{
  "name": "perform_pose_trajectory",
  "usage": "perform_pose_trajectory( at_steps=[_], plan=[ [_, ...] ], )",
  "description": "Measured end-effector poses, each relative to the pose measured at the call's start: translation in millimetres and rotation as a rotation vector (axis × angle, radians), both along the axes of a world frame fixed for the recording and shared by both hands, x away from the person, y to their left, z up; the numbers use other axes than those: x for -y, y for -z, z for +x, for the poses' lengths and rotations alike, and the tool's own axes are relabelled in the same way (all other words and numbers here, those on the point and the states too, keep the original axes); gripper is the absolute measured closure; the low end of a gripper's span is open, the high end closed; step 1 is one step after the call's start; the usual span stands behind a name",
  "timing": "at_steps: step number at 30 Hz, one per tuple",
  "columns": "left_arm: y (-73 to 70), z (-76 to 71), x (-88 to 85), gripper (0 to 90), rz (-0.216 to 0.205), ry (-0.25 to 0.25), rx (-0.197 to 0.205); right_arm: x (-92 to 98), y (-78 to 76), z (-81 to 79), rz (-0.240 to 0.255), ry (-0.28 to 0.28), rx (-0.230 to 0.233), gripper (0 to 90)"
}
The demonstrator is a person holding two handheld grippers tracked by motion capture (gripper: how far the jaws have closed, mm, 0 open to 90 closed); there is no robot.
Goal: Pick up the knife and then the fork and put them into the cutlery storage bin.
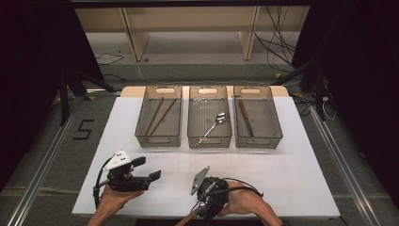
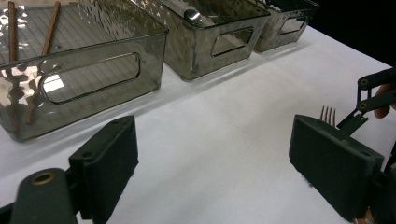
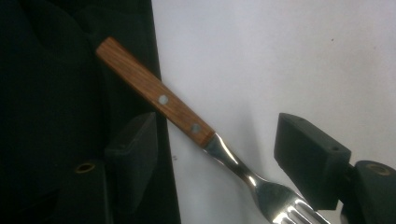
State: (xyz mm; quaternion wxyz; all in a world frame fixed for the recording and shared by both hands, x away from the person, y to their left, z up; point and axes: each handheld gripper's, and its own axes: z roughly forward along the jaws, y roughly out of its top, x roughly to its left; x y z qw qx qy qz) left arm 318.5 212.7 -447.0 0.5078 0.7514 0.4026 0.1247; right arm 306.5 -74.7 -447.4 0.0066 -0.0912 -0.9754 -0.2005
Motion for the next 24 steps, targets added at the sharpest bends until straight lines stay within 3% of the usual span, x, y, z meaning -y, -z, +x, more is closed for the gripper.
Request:
perform_pose_trajectory(
  at_steps=[7, 17, 24],
  plan=[
    [0.0, 0.0, 0.2, 14.9, 0.001, 0.002, 0.0, -3.5, 9.0, -1.9, -0.059, -0.034, 0.015, 36.1],
    [0.0, 0.1, 0.3, 14.9, 0.006, 0.006, 0.0, -9.9, 15.2, -4.9, -0.086, -0.066, 0.055, 45.5],
    [0.1, 0.2, 0.5, 14.9, 0.007, 0.007, 0.0, -15.3, 15.8, -5.6, -0.109, -0.091, 0.055, 53.1]
  ],
)
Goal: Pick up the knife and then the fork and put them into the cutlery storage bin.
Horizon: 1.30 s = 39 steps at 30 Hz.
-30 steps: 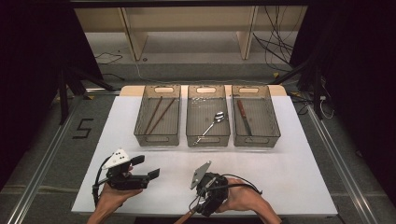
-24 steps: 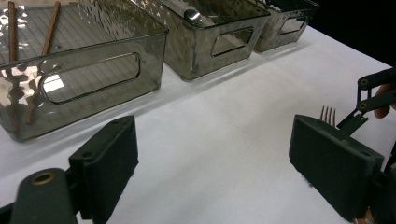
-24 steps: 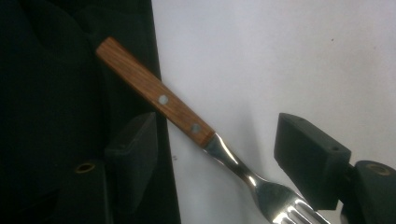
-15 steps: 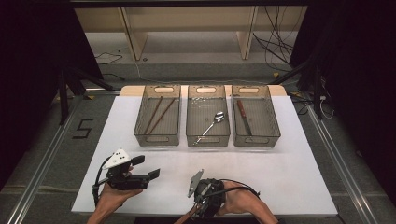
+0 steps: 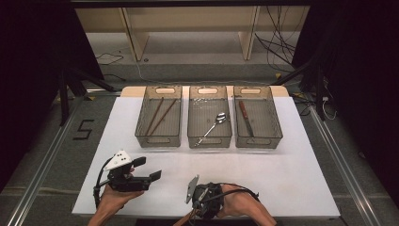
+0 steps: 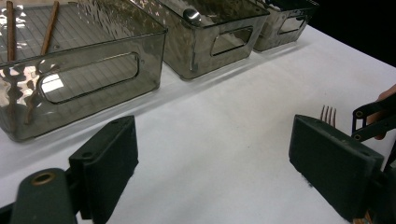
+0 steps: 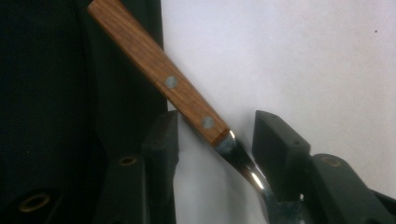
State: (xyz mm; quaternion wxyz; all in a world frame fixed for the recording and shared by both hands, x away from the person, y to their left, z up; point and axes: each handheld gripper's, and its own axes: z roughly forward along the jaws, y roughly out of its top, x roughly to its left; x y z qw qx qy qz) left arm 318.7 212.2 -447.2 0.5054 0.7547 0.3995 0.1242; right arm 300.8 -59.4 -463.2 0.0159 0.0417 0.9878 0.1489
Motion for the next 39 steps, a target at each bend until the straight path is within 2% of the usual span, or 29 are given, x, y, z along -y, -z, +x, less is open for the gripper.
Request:
perform_pose_trajectory(
  at_steps=[3, 5, 7, 8, 9, 15, 16, 18, 19, 21, 34, 39],
  plan=[
    [0.0, 0.0, 0.1, 14.9, 0.001, 0.0, 0.0, -2.0, -0.6, 1.7, -0.001, 0.007, -0.009, 58.0],
    [-0.1, -0.1, 0.1, 14.9, 0.001, 0.001, 0.0, -3.3, -1.4, 4.3, -0.005, 0.01, 0.002, 61.7],
    [-0.1, -0.1, 0.0, 14.9, 0.001, 0.001, 0.0, -4.1, -2.1, 6.4, -0.022, 0.014, -0.011, 63.0],
    [0.0, -0.1, 0.0, 14.9, 0.0, 0.001, 0.0, -4.5, -1.0, 7.8, -0.006, 0.009, -0.002, 63.7],
    [0.1, 0.0, -0.2, 14.9, 0.0, 0.0, 0.0, -4.8, -1.8, 7.8, -0.019, 0.004, 0.0, 64.4],
    [-0.1, -0.2, 0.2, 14.9, 0.003, 0.003, -0.001, -7.1, -1.2, 7.2, -0.021, -0.018, 0.008, 66.3],
    [-0.1, -0.2, 0.3, 14.9, 0.003, 0.003, 0.0, -7.7, -2.7, 6.8, -0.037, -0.026, 0.006, 66.8],
    [-0.1, -0.1, 0.1, 14.9, 0.002, 0.002, 0.0, -8.2, -2.4, 7.1, -0.037, -0.031, 0.005, 67.7],
    [-0.1, -0.2, 0.0, 14.9, 0.001, 0.0, 0.0, -8.4, -2.4, 7.7, -0.038, -0.036, 0.004, 68.9],
    [-0.2, -0.2, -0.2, 14.9, 0.001, 0.0, 0.001, -9.7, -2.4, 8.3, -0.045, -0.043, 0.0, 77.5],
    [-0.2, 0.0, -0.4, 14.9, 0.0, 0.0, 0.001, -9.6, -2.9, 8.4, -0.047, -0.031, -0.004, 78.1],
    [-0.2, 0.0, -0.7, 14.9, -0.005, -0.006, 0.0, -7.1, -5.6, 11.1, -0.036, 0.004, 0.008, 78.6]
  ],
)
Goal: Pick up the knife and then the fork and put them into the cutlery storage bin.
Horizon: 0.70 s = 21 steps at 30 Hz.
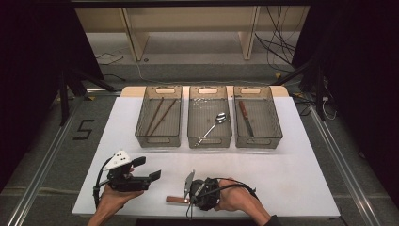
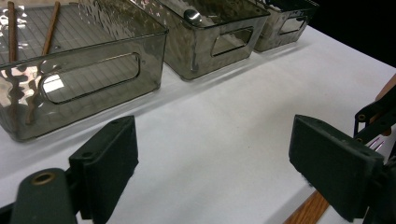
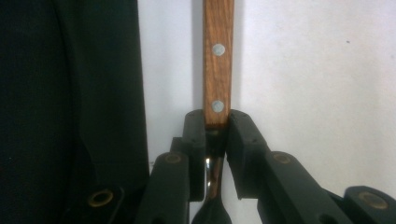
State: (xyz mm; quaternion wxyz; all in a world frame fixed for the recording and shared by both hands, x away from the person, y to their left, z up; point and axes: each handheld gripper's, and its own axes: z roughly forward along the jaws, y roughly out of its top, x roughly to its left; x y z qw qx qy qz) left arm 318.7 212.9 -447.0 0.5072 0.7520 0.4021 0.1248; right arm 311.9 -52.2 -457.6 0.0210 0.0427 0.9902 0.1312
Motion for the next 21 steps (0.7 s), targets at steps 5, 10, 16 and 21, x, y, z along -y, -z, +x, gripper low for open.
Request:
perform_pose_trajectory(
  at_steps=[5, 10, 16, 21],
  plan=[
    [0.0, 0.0, 0.1, 14.9, 0.001, 0.0, 0.0, 4.2, -4.4, 4.2, 0.033, 0.034, 0.001, 78.8],
    [-0.1, 0.0, 0.0, 14.9, 0.0, -0.001, 0.0, 8.6, -8.7, 7.8, 0.058, 0.059, -0.004, 78.9],
    [-0.1, -0.1, 0.0, 14.9, -0.001, -0.001, 0.001, 13.2, -12.1, 12.2, 0.077, 0.084, -0.011, 78.9],
    [-0.2, -0.1, -0.1, 14.9, -0.001, -0.001, 0.001, 14.0, -13.4, 12.3, 0.084, 0.094, -0.016, 78.9]
  ],
)
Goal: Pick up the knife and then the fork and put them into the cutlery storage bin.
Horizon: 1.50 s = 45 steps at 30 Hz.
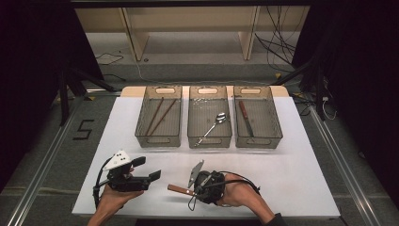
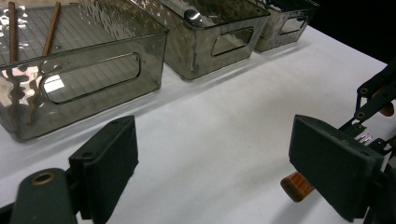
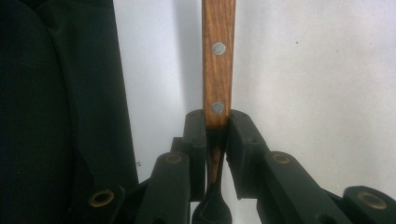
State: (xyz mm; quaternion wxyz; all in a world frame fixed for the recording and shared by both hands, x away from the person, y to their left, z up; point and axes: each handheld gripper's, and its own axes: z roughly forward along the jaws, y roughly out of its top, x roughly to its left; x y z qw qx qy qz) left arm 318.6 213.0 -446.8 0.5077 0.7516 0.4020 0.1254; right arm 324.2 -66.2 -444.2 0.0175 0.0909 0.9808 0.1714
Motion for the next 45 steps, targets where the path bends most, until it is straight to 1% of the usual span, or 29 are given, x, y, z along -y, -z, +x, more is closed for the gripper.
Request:
perform_pose_trajectory(
  at_steps=[1, 2, 3, 4, 5, 6, 7, 8, 9, 10, 12, 13, 14, 18, 20, 24, 27, 29, 34, 36, 41, 45],
  plan=[
    [0.0, 0.0, -0.1, 14.9, 0.0, 0.0, 0.0, 0.0, -0.6, -0.5, 0.005, 0.014, -0.003, 78.9],
    [-0.1, 0.0, -0.1, 14.9, 0.0, -0.001, 0.0, 0.7, -1.6, 0.0, 0.006, 0.014, 0.002, 78.9],
    [0.0, 0.2, -0.3, 14.9, 0.001, 0.0, 0.002, 1.3, -3.2, 0.2, 0.007, 0.018, -0.005, 78.9],
    [0.0, 0.1, -0.2, 14.9, 0.001, -0.001, 0.001, 2.6, -4.3, 1.0, 0.016, 0.014, 0.005, 78.9],
    [-0.1, 0.0, -0.3, 14.9, 0.0, -0.001, 0.0, 3.5, -6.0, 1.4, 0.026, 0.023, 0.003, 78.9],
    [-0.2, 0.1, -0.5, 14.9, 0.001, -0.001, 0.003, 4.8, -7.9, 2.4, 0.028, 0.021, 0.01, 78.9],
    [-0.2, 0.1, -0.6, 14.9, 0.002, -0.002, 0.004, 6.0, -9.2, 2.6, 0.046, 0.036, 0.013, 78.9],
    [-0.3, 0.1, -0.8, 14.9, 0.002, -0.002, 0.004, 8.2, -12.4, 4.5, 0.044, 0.04, 0.019, 78.9],
    [-0.3, 0.1, -0.9, 14.9, 0.002, -0.003, 0.005, 11.0, -15.0, 6.8, 0.054, 0.046, 0.019, 78.9],
    [-0.4, 0.1, -1.2, 14.9, 0.004, -0.004, 0.008, 14.2, -18.7, 9.1, 0.059, 0.06, 0.035, 78.9],
    [-0.9, -0.3, -1.4, 14.9, -0.001, -0.007, 0.009, 21.8, -26.6, 14.2, 0.078, 0.099, 0.053, 78.9],
    [-1.0, -0.4, -1.4, 14.9, -0.002, -0.007, 0.01, 26.0, -31.6, 16.8, 0.08, 0.126, 0.057, 78.9],
    [-0.9, -0.4, -1.4, 14.9, -0.003, -0.007, 0.011, 30.6, -35.3, 20.4, 0.096, 0.137, 0.071, 78.9],
    [-1.0, -0.5, -1.3, 14.9, -0.004, -0.008, 0.014, 48.9, -52.6, 33.3, 0.151, 0.233, 0.1, 78.9],
    [-1.1, -0.5, -1.3, 14.9, -0.009, -0.01, 0.015, 58.7, -59.9, 40.5, 0.181, 0.267, 0.116, 78.9],
    [-1.3, -0.6, -1.7, 14.9, -0.01, -0.01, 0.017, 77.0, -71.4, 53.9, 0.226, 0.348, 0.134, 78.9],
    [-1.4, -0.6, -1.6, 14.9, -0.011, -0.012, 0.019, 87.8, -77.3, 63.0, 0.248, 0.405, 0.148, 78.8],
    [-1.3, -0.6, -1.4, 14.9, -0.014, -0.013, 0.018, 94.5, -80.1, 70.1, 0.268, 0.427, 0.157, 78.8],
    [-1.5, -0.6, -2.0, 14.9, -0.012, -0.013, 0.021, 107.9, -87.7, 85.0, 0.307, 0.503, 0.164, 78.8],
    [-1.6, -0.8, -2.3, 14.9, -0.012, -0.013, 0.022, 112.8, -90.5, 91.2, 0.324, 0.518, 0.176, 78.8],
    [-1.9, -1.1, -2.2, 14.9, -0.014, -0.015, 0.024, 124.2, -99.2, 104.4, 0.362, 0.576, 0.184, 78.8],
    [-2.1, -1.1, -2.6, 14.9, -0.018, -0.015, 0.026, 134.0, -105.1, 115.6, 0.377, 0.625, 0.188, 78.8]
  ],
)
